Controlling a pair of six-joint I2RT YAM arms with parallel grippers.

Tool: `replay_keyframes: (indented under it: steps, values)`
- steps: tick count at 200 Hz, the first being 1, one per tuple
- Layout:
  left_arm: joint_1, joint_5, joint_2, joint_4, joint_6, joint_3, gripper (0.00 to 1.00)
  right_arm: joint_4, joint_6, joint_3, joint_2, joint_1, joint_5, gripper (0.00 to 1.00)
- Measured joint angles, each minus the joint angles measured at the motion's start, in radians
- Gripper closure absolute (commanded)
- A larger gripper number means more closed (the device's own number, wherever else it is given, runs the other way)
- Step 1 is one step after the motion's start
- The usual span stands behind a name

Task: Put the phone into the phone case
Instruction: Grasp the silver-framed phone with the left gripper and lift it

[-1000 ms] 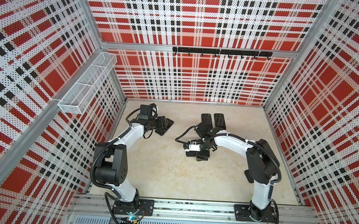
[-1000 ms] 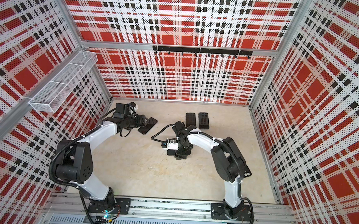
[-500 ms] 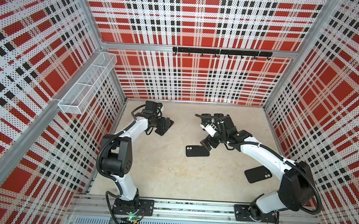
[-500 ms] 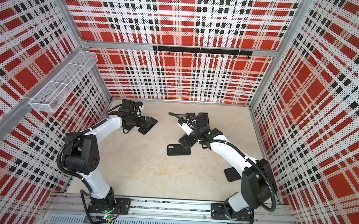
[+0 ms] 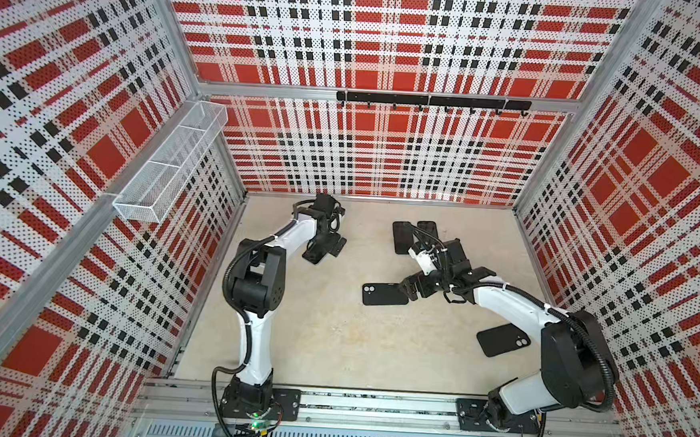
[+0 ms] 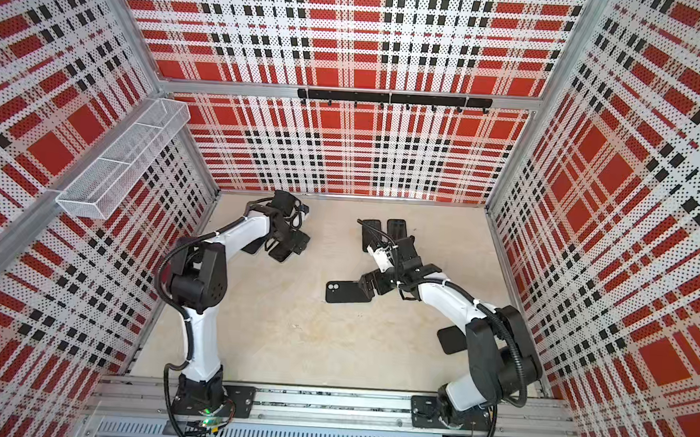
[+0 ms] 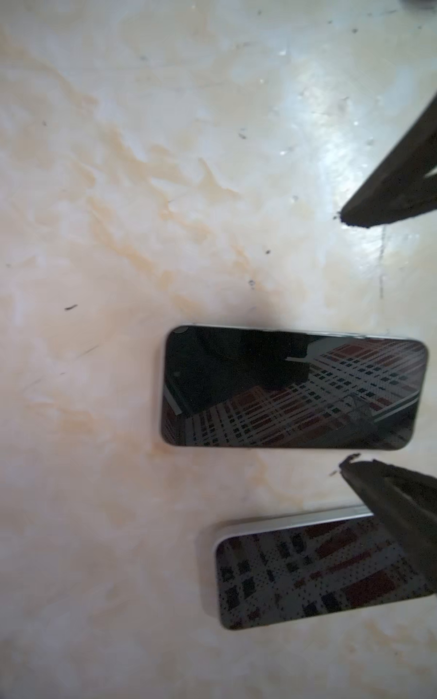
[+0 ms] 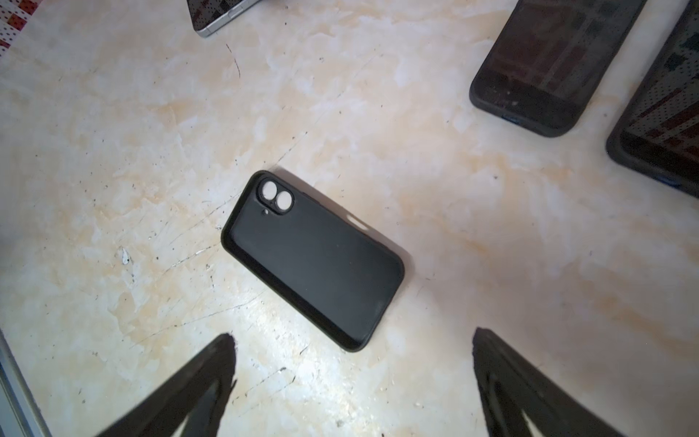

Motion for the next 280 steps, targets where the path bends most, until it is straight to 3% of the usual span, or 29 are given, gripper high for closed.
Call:
replay_keyframes:
  steps: [49, 162, 221, 280]
  values:
    - [0.005, 0.000, 0.174, -0.121, 0.053, 0.268, 0.01, -0.021, -0.018, -0.027, -0.040, -0.034, 0.005, 0.00]
    - [0.068, 0.042, 0.303, -0.260, 0.099, 0.377, 0.01, -0.064, -0.042, -0.019, 0.001, -0.037, 0.031, 0.02]
    - [0.077, 0.103, 0.319, -0.272, 0.099, 0.389, 0.10, -0.071, -0.045, -0.018, 0.020, -0.037, 0.043, 0.07]
    - [0.075, 0.104, 0.320, -0.303, 0.079, 0.387, 0.27, -0.047, -0.045, -0.018, -0.010, -0.037, 0.061, 0.07]
